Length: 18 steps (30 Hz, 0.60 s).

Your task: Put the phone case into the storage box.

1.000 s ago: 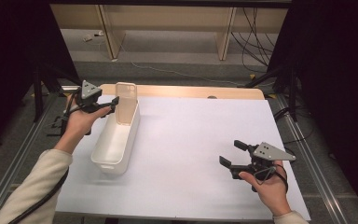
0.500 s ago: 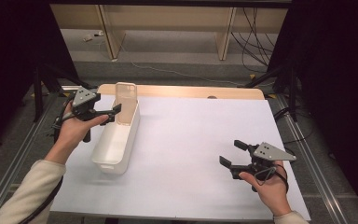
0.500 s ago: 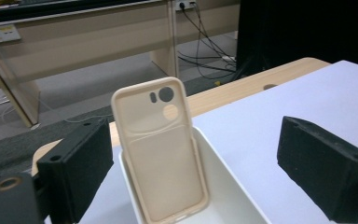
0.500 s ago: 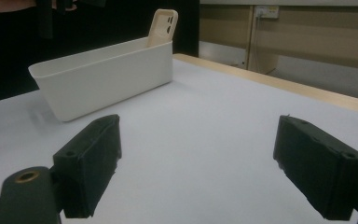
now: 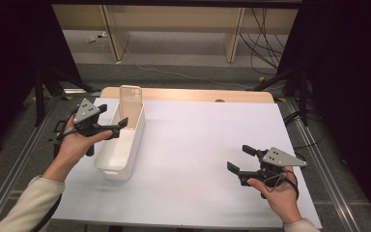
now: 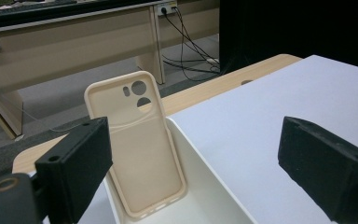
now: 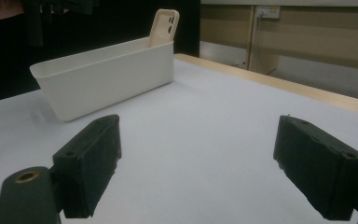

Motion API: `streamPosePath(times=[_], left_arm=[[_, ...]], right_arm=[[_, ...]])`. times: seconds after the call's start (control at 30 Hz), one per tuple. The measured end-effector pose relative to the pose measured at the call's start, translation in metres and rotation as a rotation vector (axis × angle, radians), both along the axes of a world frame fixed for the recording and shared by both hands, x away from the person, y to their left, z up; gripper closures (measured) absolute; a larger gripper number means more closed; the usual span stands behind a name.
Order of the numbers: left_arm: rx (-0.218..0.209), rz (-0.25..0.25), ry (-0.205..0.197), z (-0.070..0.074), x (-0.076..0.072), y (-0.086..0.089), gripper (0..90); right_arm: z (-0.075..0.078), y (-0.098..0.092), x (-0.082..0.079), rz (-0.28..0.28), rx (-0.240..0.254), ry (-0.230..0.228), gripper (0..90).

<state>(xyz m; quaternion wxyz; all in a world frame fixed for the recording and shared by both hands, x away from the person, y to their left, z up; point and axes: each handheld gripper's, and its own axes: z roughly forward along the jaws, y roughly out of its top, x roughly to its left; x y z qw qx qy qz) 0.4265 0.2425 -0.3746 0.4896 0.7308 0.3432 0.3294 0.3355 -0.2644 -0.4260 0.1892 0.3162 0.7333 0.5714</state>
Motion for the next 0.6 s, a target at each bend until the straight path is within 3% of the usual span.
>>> streamPosePath(times=[0.3,0.33,0.6], left_arm=[[0.005,-0.025,-0.002,-0.004,-0.013,-0.006,9.9],[0.042,-0.059,-0.026,-0.004,-0.011,-0.005,10.0],[0.047,-0.064,-0.024,-0.007,-0.018,-0.005,10.9]], right_arm=[[0.000,0.000,0.000,0.009,0.012,-0.005,16.2],[0.000,0.000,0.000,0.008,0.012,-0.005,16.2],[0.000,0.000,0.000,0.008,0.011,-0.003,16.2]])
